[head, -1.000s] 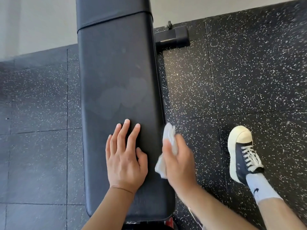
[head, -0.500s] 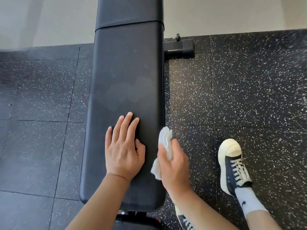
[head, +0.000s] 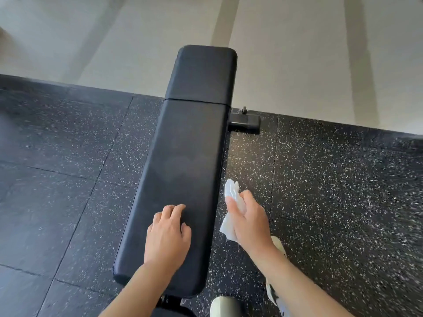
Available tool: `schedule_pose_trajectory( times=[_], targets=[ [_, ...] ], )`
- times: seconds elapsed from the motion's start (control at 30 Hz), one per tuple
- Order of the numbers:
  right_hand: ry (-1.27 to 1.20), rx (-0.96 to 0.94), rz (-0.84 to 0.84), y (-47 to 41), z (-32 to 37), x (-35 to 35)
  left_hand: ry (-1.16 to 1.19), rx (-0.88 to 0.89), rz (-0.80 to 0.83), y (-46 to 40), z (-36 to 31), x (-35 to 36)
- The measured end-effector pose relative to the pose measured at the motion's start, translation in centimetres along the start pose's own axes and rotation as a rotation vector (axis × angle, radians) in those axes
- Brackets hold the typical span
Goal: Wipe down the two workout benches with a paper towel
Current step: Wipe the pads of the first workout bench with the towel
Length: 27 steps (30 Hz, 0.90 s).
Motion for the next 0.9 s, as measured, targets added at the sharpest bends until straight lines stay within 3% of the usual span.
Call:
schedule_pose_trajectory(
  times=[0.57,0.9],
  targets=[
    [-0.075,-0.01,0.028,-11.3,5.8,-4.9,0.044,-0.105,-0.086,-8.5,-3.7,-5.2],
    [-0.045,-0.063,0.083,-22.0,9.6,-10.2,0.063,-0.193,-0.12,-18.9,-8.3,-7.0]
  ],
)
Point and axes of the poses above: each hand's wrist, its own y-axis away from the middle knuckle, its own x-axis out of the palm, z = x × y, the point moved 4 cm from there along -y, towards the middle knuckle, and after that the axes turned 7 degrees about x, right-handed, at the moved point
